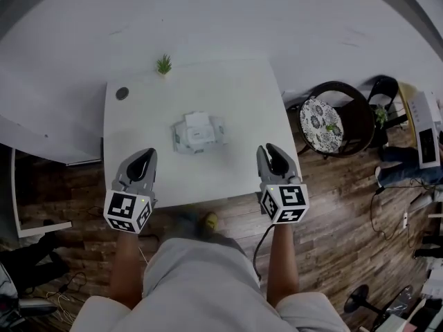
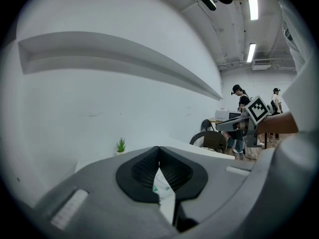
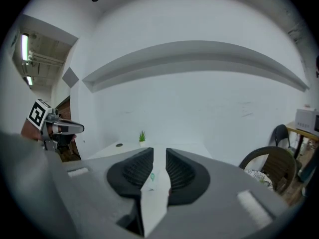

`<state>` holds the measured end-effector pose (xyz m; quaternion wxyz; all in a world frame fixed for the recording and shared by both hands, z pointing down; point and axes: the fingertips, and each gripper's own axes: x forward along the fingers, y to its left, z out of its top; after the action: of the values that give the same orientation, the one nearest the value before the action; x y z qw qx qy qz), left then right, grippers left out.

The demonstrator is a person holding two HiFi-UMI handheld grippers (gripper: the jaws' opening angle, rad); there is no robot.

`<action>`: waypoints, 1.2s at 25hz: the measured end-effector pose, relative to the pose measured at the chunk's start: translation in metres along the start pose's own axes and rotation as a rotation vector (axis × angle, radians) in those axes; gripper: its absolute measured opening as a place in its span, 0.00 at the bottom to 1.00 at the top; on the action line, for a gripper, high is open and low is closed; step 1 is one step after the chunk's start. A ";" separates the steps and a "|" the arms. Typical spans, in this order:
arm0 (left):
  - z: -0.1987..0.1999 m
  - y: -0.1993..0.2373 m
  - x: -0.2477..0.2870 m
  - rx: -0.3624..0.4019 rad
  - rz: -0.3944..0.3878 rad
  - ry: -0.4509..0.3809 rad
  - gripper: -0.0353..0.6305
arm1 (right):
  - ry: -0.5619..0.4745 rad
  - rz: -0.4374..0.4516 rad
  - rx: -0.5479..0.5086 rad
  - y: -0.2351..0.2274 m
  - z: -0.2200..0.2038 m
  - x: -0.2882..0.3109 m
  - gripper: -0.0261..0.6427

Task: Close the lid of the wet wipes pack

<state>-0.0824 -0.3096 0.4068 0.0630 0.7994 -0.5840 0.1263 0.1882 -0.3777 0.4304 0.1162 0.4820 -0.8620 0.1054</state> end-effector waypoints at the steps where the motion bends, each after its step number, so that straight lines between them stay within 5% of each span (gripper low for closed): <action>1: -0.001 0.003 0.004 -0.003 -0.003 0.003 0.05 | 0.006 0.003 -0.001 0.000 0.000 0.006 0.16; 30: -0.093 0.050 0.113 -0.130 -0.114 0.171 0.05 | 0.295 0.190 -0.026 0.038 -0.071 0.174 0.16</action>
<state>-0.1093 -0.4055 0.5247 0.1713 0.8119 -0.5369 0.1523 0.0737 -0.4779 0.5477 0.2371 0.3763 -0.8785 0.1743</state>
